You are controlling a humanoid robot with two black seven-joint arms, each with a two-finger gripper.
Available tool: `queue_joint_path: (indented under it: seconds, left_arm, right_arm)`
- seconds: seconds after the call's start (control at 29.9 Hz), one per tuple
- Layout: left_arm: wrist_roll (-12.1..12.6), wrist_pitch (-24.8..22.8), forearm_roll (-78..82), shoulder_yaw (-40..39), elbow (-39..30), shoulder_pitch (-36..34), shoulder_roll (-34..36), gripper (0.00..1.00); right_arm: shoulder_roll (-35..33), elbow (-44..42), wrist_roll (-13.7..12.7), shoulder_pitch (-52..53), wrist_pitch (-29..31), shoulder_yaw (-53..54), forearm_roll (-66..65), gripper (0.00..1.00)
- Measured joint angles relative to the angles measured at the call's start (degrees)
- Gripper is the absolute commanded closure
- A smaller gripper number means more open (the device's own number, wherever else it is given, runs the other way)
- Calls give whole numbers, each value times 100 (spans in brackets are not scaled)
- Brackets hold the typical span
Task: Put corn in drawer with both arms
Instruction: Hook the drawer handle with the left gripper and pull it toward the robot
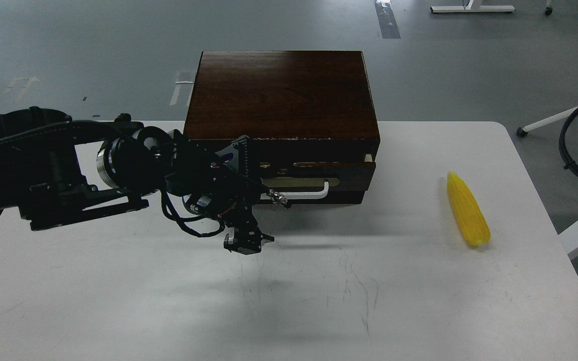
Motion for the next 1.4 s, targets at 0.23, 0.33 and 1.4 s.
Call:
queue_joint_path:
  seconds: [0.23,0.33,1.4]
  left_arm:
    - [0,0,0,-11,-31,-7,-10,9]
    - [0,0,0,-11,-58,-3,-10,8]
    - [53,0,-4,26,-504,-132,-3,7]
  right_arm:
    - [0,0,0,-7,0,-7,-5,0]
    - [-1,0,0,-8,0,-7,-5,0]
    - [-83,-167,8,2,0,24,3,0]
